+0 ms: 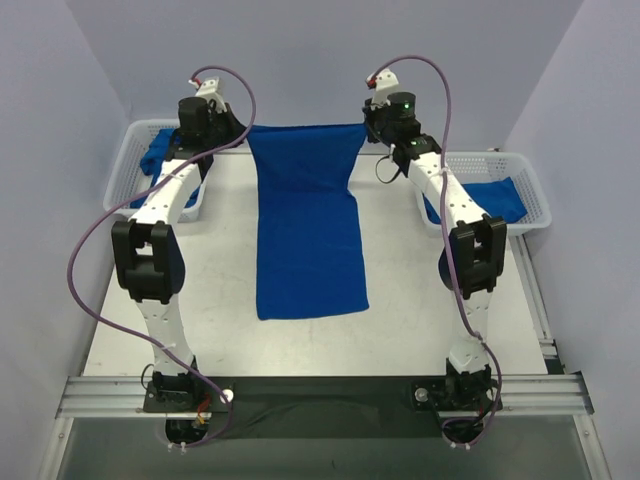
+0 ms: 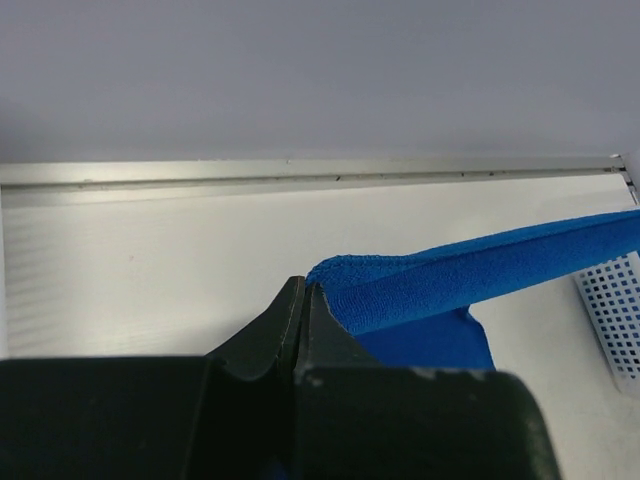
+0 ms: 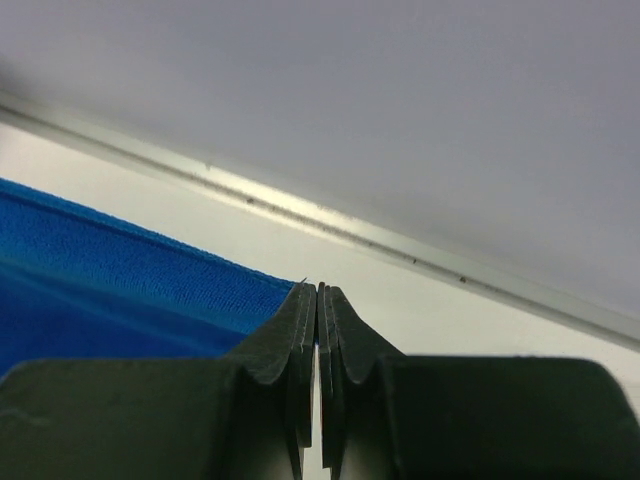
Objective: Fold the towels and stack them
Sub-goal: Fold the towel
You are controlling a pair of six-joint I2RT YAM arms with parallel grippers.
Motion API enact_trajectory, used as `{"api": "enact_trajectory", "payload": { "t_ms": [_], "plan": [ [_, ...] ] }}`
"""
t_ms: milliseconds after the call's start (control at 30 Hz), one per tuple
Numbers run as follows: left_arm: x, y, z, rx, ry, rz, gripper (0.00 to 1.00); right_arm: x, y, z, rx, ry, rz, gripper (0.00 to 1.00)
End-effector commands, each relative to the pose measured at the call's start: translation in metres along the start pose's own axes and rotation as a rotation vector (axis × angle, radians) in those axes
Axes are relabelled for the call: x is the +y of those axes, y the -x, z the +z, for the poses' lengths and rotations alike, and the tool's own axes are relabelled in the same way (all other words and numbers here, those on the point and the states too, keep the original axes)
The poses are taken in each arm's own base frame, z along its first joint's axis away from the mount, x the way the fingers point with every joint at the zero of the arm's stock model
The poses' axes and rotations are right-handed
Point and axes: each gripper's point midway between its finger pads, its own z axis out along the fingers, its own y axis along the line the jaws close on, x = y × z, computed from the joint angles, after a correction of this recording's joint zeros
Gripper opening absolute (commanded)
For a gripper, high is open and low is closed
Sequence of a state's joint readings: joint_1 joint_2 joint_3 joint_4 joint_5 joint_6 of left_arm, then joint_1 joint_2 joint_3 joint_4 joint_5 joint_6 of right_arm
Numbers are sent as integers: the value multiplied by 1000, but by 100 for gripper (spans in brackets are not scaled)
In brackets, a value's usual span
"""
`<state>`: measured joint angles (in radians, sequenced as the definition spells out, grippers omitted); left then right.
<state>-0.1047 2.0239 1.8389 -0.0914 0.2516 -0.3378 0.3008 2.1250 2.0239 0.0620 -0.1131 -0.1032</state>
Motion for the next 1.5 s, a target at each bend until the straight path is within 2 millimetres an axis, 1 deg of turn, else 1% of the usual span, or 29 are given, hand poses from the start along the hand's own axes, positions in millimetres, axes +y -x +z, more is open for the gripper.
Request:
{"api": "enact_trajectory", "payload": {
  "t_ms": [0, 33, 100, 167, 233, 267, 333, 367, 600, 700, 733, 800, 833, 867, 900, 933, 1000, 1033, 1067, 1100, 1133, 1167, 1200, 1267, 1300, 1333, 1367, 1400, 1467],
  "plan": [
    [7, 11, -9, -32, -4, 2, 0, 0, 9, -21, -11, 19, -28, 0],
    [9, 4, -11, -16, 0, -1, 0, 2, 2, -22, 6, 30, -29, 0],
    [5, 6, -19, -17, -10, 0, 0, 7, -8, -32, 34, 52, -33, 0],
    [4, -3, -24, 4, -17, -7, 0, 10, -12, -39, 49, 71, -40, 0],
    [0, -4, -31, 10, -28, -9, 0, 11, -12, -49, 56, 79, -42, 0],
    [2, -12, -32, 28, -25, -15, 0, 12, -14, -52, 66, 83, -43, 0],
    [-1, -15, -37, 38, -36, -27, 0, 12, -9, -58, 61, 81, -48, 0],
    [0, -22, -39, 55, -35, -34, 0, 13, -15, -62, 87, 86, -49, 0],
    [-18, -16, -63, 53, -77, -66, 0, 25, 0, -88, 79, 111, -54, 0],
    [-21, -25, -74, 83, -82, -86, 0, 34, -7, -103, 107, 132, -45, 0],
    [-21, -32, -77, 108, -77, -103, 0, 37, -11, -107, 122, 142, -31, 0],
    [-24, -39, -86, 132, -86, -114, 0, 45, -24, -117, 161, 157, -8, 0],
    [-21, -55, -90, 172, -75, -130, 0, 48, -31, -123, 188, 164, 22, 0],
    [-19, -60, -93, 184, -67, -135, 0, 53, -34, -130, 199, 182, 37, 0],
    [-20, -63, -100, 189, -58, -145, 0, 56, -50, -133, 241, 188, 49, 0],
    [-16, -75, -104, 212, -45, -161, 0, 61, -59, -139, 275, 197, 59, 0],
    [-20, -79, -112, 218, -48, -192, 0, 66, -69, -147, 310, 207, 84, 0],
    [-22, -82, -116, 226, -52, -202, 0, 70, -81, -153, 347, 213, 96, 0],
    [-22, -92, -119, 248, -50, -219, 0, 72, -83, -158, 354, 219, 98, 0],
    [-27, -92, -125, 251, -62, -227, 0, 74, -87, -161, 371, 215, 132, 0],
    [-29, -99, -129, 270, -65, -233, 0, 75, -99, -165, 405, 214, 145, 0],
    [-27, -113, -133, 297, -54, -242, 0, 77, -101, -170, 409, 217, 153, 0],
    [-29, -119, -140, 309, -52, -251, 0, 78, -106, -172, 423, 220, 174, 0],
    [-27, -132, -147, 331, -38, -270, 0, 80, -123, -179, 465, 216, 189, 0],
    [-23, -152, -154, 364, -21, -280, 0, 83, -131, -181, 484, 219, 205, 0],
    [-20, -160, -156, 379, -9, -283, 0, 85, -137, -182, 500, 223, 215, 0],
    [-16, -172, -159, 400, 4, -293, 0, 87, -154, -185, 542, 227, 226, 0],
    [-11, -190, -164, 435, 22, -307, 0, 91, -163, -185, 566, 229, 245, 0],
    [-6, -211, -168, 474, 37, -318, 0, 97, -189, -186, 637, 239, 272, 0]
  ]
}}
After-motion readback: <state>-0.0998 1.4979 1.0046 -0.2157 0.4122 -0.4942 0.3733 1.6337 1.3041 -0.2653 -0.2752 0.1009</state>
